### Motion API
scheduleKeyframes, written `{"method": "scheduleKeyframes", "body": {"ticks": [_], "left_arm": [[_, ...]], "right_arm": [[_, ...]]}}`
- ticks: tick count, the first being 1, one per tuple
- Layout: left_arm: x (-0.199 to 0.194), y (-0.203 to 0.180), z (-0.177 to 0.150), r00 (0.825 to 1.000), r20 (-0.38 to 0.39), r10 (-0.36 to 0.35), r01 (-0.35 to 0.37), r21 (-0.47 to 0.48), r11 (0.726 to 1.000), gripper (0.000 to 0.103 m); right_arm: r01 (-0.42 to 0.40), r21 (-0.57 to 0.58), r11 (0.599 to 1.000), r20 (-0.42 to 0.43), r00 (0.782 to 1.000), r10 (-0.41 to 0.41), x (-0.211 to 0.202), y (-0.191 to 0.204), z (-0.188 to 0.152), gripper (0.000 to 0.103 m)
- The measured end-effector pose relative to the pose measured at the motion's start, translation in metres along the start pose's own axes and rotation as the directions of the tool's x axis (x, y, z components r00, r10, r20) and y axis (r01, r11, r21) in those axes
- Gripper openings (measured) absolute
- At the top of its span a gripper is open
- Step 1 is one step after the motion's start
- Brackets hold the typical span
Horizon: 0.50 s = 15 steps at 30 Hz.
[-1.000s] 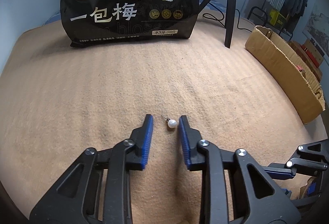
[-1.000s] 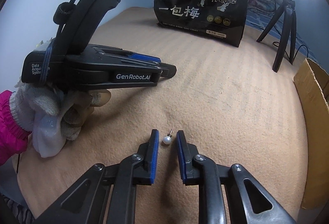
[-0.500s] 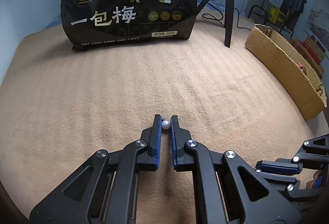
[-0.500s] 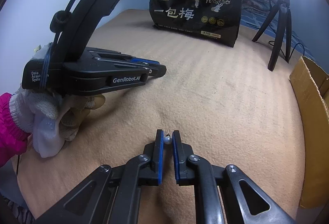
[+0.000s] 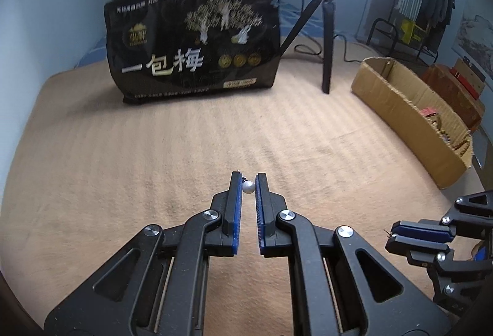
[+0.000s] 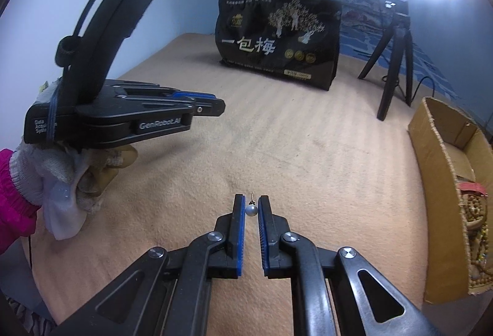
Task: Organize jewelry
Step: 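Close the left tool on one pearl earring while the right tool grasps the other, then carry both pearl earrings over the cardboard box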
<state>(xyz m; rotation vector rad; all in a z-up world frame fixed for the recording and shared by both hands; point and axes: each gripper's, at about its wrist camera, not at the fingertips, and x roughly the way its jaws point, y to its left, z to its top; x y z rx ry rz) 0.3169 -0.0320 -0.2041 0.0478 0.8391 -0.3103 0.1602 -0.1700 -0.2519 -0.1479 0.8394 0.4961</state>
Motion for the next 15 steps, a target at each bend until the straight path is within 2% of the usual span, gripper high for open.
{"method": "scheduleKeyframes", "body": {"ticks": [15], "left_arm": [[-0.051, -0.057, 0.02, 0.995, 0.087, -0.051, 0.045, 0.064, 0.997, 0.006]], "right_arm": [[0.072, 0.05, 0.996, 0.058, 0.996, -0.074, -0.06, -0.027, -0.004, 0.006]]}}
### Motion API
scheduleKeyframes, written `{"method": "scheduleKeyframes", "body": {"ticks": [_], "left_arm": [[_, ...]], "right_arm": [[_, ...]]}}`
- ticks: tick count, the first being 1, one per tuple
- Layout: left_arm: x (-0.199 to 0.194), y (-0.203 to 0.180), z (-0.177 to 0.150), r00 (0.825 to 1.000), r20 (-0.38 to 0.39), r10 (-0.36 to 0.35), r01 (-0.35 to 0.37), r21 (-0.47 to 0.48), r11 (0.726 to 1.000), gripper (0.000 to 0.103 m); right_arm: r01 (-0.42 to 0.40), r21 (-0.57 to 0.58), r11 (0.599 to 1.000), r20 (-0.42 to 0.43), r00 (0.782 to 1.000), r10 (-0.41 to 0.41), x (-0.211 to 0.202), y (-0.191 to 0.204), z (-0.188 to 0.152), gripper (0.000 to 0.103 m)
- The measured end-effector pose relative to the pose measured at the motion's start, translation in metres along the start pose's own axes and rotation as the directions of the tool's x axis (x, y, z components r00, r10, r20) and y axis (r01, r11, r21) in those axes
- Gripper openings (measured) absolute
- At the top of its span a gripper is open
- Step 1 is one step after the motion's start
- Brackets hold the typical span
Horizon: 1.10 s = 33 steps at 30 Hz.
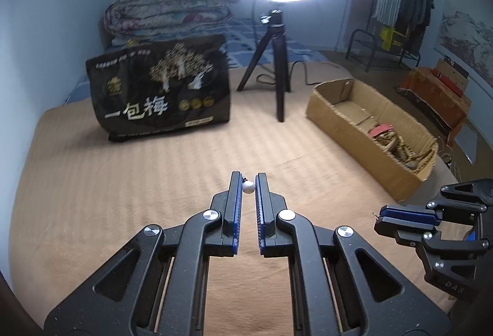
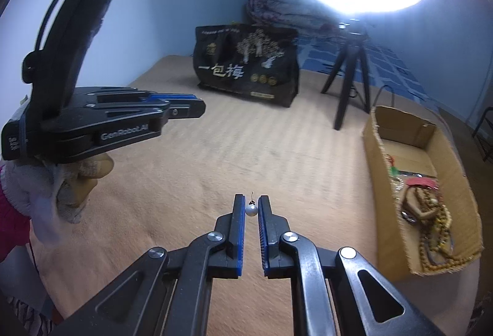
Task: Organize jewelry
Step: 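Carry both pearl earrings over the cardboard box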
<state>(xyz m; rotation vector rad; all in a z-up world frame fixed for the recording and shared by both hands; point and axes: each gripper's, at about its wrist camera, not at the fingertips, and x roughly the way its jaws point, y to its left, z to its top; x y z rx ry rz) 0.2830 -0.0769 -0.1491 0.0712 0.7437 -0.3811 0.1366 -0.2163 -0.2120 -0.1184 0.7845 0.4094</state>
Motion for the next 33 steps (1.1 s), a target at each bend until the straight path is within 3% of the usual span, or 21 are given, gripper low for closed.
{"method": "scheduleKeyframes", "body": {"ticks": [15, 33], "left_arm": [[-0.016, -0.067, 0.024, 0.997, 0.042, -0.071, 0.068, 0.055, 0.996, 0.006], [0.02, -0.144, 0.058, 0.99, 0.037, -0.134, 0.129, 0.112, 0.985, 0.006]], "right_arm": [[0.09, 0.081, 0.993, 0.04, 0.995, -0.093, -0.057, -0.058, -0.008, 0.006], [0.189, 0.196, 0.962, 0.061, 0.977, -0.204, -0.087, -0.159, 0.003, 0.006]]}}
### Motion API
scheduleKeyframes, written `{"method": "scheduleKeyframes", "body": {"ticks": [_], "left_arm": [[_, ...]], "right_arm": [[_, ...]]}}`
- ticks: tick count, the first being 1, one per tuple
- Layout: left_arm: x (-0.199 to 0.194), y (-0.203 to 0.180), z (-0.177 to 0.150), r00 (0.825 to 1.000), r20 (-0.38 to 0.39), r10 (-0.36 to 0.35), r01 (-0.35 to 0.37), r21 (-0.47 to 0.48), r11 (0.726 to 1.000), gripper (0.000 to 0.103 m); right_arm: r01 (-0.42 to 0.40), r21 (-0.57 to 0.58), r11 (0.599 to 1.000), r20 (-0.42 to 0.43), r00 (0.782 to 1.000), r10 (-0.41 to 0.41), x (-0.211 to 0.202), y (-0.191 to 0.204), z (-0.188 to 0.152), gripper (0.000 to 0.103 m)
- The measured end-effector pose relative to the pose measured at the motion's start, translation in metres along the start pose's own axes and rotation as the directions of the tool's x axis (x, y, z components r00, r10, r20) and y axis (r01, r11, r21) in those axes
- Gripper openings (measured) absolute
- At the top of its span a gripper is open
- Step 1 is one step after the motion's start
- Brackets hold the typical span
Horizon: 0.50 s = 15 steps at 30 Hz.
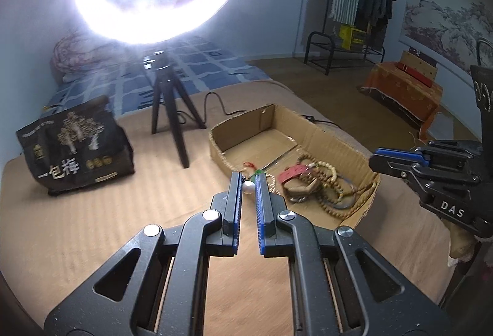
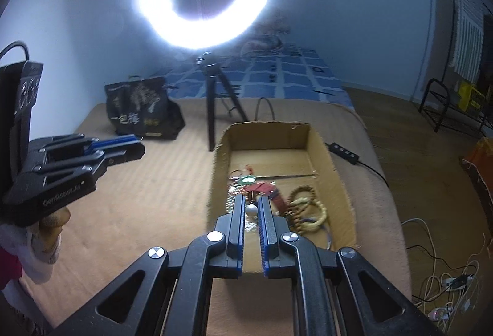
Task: Organize jewelry
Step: 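Carry both pearl earrings over the cardboard box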
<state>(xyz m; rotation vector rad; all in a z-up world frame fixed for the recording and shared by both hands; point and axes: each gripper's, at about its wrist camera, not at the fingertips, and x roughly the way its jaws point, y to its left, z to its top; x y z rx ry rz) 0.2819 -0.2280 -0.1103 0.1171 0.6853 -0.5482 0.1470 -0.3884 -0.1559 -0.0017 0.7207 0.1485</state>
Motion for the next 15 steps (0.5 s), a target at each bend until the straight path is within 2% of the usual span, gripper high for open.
{"method": "scheduleKeyframes", "body": {"ticks": [15], "left_arm": [[0.047, -0.036, 0.006, 0.998, -0.032, -0.052, 0.052, -0.001, 0.999, 0.006]], "right_arm": [[0.034, 0.013, 0.999, -0.013, 0.999, -0.034, 0.036, -0.035, 0.018, 0.006]]}}
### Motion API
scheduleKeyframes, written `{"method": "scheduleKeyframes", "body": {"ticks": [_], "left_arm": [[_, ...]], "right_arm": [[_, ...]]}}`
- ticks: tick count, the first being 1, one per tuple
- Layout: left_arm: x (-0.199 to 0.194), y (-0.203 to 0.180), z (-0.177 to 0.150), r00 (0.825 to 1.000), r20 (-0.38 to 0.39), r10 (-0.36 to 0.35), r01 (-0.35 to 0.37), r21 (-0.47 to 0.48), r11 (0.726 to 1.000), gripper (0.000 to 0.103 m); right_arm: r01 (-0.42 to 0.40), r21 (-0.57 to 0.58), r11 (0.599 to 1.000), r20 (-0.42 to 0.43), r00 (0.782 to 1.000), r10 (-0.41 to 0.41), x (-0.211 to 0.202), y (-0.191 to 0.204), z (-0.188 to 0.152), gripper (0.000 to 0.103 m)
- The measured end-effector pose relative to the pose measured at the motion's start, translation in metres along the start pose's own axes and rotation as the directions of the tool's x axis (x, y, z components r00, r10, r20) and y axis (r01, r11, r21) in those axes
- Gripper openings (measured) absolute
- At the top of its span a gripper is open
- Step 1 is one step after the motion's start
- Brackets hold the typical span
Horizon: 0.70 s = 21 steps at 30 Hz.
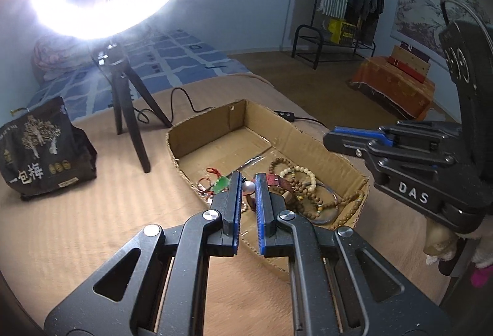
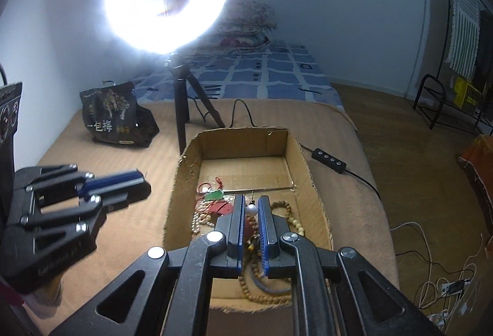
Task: Organize jewelry
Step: 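Carry both pearl earrings over the cardboard box, then open both tools to drop the pearl earrings into the box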
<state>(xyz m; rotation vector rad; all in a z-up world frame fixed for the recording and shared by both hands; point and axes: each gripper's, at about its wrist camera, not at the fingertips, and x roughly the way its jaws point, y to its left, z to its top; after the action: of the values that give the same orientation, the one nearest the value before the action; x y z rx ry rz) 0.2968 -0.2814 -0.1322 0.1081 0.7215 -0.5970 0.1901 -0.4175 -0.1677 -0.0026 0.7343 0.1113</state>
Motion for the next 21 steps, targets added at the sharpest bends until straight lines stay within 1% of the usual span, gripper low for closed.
{"method": "scheduleKeyframes", "body": {"ticks": [10, 21], "left_arm": [[0.014, -0.007, -0.003, 1.0, -0.017, -0.008, 0.008, -0.009, 1.0, 0.007], [0.021, -0.015, -0.007, 0.999, -0.028, -0.022, 0.023, 0.012, 1.0, 0.007]], "right_arm": [[0.004, 0.025, 1.0, -0.001, 1.0, -0.004, 0.025, -0.018, 0.016, 0.006], [-0.017, 0.041, 0.999, -0.023, 1.0, 0.018, 0.053, -0.02, 0.021, 0.006]]}}
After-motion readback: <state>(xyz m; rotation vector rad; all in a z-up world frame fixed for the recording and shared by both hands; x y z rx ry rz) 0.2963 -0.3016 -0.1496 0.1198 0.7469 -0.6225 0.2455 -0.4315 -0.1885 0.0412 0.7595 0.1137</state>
